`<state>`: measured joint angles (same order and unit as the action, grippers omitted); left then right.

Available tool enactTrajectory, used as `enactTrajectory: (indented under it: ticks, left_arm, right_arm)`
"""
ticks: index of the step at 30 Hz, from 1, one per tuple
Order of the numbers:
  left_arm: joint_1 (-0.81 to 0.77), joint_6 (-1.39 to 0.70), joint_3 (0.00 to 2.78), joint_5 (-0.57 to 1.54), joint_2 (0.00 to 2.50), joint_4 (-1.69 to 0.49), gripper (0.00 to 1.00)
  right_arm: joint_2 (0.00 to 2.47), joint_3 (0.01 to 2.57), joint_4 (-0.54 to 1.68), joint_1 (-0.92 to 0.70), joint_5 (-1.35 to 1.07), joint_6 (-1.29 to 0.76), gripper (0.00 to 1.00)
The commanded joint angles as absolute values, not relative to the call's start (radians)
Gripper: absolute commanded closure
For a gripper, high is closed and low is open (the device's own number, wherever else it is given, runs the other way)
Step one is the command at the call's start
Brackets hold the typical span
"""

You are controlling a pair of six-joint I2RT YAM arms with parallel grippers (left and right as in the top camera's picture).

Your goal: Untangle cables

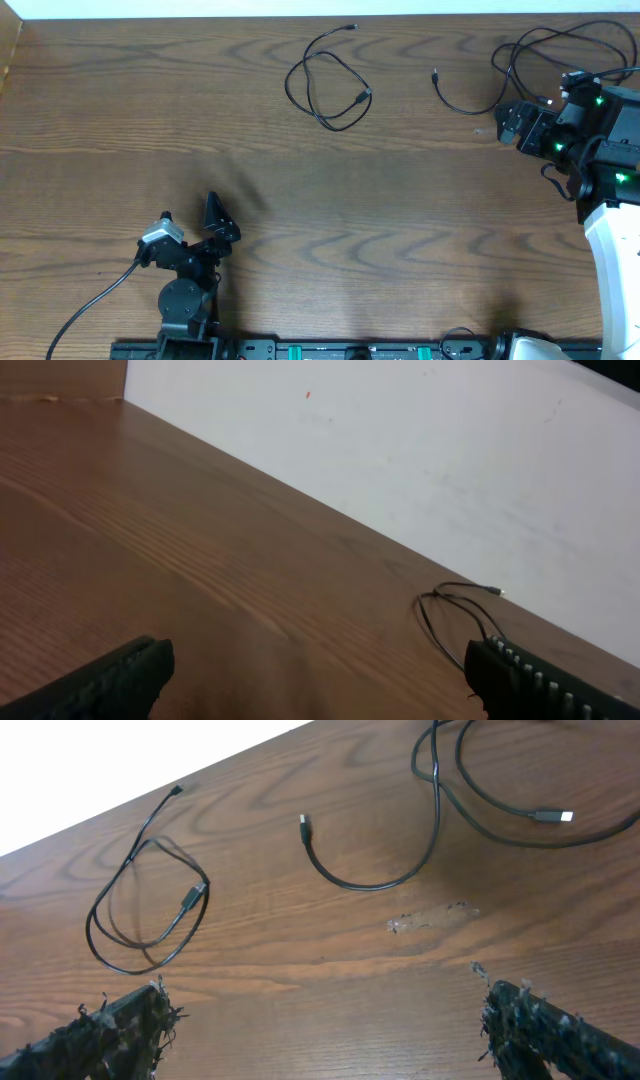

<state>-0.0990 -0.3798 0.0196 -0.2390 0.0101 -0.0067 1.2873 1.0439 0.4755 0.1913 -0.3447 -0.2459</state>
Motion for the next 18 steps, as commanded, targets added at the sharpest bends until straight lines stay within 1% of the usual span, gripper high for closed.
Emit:
enactTrajectory:
  ticks: [1, 6, 11, 13, 16, 18]
  left_arm:
    - [-0.093, -0.352, 0.004, -0.259, 0.001, -0.049, 0.02]
    - [-0.093, -0.344, 0.004, -0.282, 0.001, -0.038, 0.02]
    - [-0.088, -0.339, 0.004, -0.266, 0.001, 0.157, 0.02]
    - [-0.088, -0.239, 0.004, -0.188, 0.001, 0.178, 0.02]
    - [-0.088, -0.062, 0.004, -0.068, 0.001, 0.121, 0.02]
    - [-0.088, -0.028, 0.004, -0.049, 0.001, 0.073, 0.02]
  right_arm:
    - [1.283, 1.047, 0.476, 0.189, -0.350, -0.257, 0.01]
    - [1.283, 1.047, 0.476, 0.189, -0.350, -0.257, 0.01]
    - [1.283, 1.047, 0.476, 0.189, -0.350, -0.257, 0.01]
    - [1.283, 1.047, 0.476, 0.189, -0.350, -0.257, 0.01]
    - [1.283, 1.047, 0.476, 0.189, -0.350, -0.257, 0.01]
    - [1.283, 1.047, 0.476, 0.189, -0.350, -0.257, 0.01]
